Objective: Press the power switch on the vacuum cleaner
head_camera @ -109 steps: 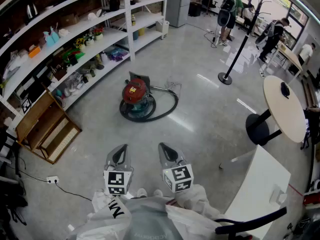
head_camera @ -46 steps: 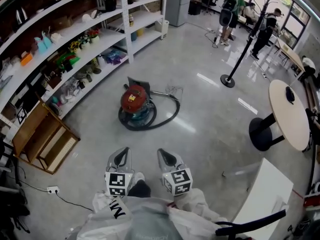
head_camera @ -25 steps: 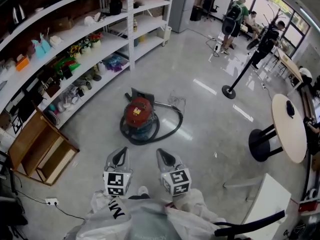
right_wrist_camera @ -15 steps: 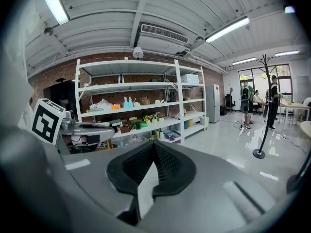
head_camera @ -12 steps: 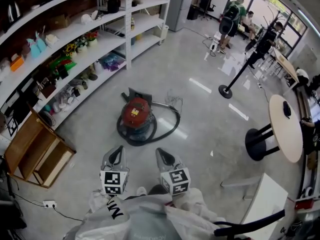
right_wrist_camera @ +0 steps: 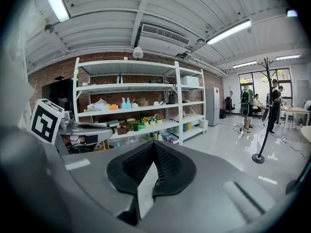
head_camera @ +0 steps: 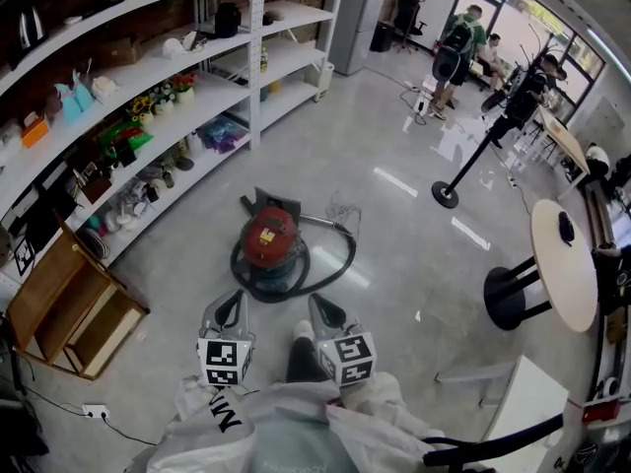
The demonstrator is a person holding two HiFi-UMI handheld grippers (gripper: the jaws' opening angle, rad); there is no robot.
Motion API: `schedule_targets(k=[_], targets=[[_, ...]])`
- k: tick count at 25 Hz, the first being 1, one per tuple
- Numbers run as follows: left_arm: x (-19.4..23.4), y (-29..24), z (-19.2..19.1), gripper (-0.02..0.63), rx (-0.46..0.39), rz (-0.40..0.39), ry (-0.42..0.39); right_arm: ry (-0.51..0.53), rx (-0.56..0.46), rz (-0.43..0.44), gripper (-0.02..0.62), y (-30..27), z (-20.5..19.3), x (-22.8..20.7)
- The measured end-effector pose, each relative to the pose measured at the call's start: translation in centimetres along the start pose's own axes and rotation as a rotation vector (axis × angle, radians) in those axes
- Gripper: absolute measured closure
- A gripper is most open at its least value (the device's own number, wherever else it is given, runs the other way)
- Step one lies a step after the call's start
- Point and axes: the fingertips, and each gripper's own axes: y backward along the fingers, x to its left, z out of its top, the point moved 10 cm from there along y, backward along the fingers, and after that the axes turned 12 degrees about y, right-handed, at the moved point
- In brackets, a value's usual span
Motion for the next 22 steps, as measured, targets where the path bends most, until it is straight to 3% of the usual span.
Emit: schedule_targets(k=[22], targets=[[2.5,-10.8,3.3,0.606,0.037,0.091,0.010,-0.023,0.026,0.088,0.595,-11.0,1.4,-8.5]])
